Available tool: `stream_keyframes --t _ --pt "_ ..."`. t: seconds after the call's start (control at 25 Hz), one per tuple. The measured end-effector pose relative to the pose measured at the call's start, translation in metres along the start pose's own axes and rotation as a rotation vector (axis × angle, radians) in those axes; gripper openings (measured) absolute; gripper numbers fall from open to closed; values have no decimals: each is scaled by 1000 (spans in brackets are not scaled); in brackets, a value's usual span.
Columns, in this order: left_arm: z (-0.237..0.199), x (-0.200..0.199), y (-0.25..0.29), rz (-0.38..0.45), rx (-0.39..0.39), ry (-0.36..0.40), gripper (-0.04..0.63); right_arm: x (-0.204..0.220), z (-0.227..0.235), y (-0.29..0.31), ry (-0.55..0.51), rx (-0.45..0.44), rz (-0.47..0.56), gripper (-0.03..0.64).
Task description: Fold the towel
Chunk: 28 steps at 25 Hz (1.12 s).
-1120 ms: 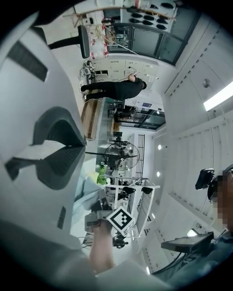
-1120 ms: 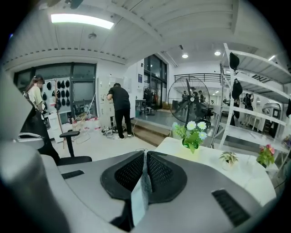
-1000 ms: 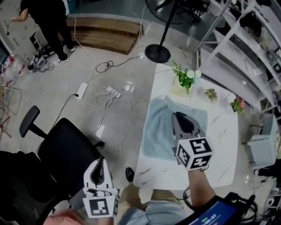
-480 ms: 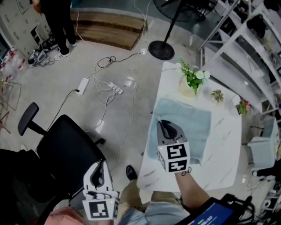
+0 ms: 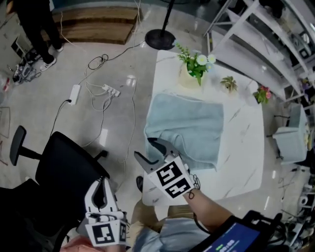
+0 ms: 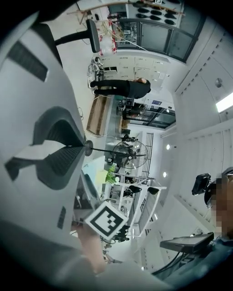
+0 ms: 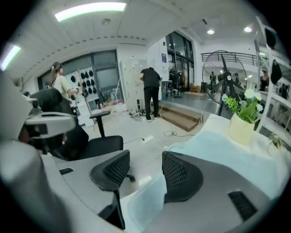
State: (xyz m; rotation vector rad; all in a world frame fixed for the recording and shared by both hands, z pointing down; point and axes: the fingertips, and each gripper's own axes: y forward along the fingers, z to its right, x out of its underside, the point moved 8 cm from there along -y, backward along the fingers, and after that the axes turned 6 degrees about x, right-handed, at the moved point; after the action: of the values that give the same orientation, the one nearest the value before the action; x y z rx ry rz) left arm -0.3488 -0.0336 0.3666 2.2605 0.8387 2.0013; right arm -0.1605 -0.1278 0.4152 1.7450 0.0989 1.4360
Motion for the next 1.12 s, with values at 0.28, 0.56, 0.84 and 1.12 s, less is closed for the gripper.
stream_keyframes --t 0.28,0.56,0.84,1.12 --pt "58 -21 46 32 175 88 8 30 56 -108 59 67 77 210" --pt "104 -21 78 -1 293 165 8 129 121 -174 -9 345 -96 193" --pt "128 -17 88 -49 293 211 8 166 146 -174 -119 455 -139 35" --pt "137 -9 90 -79 278 212 8 206 193 -224 -158 571 -155 35"
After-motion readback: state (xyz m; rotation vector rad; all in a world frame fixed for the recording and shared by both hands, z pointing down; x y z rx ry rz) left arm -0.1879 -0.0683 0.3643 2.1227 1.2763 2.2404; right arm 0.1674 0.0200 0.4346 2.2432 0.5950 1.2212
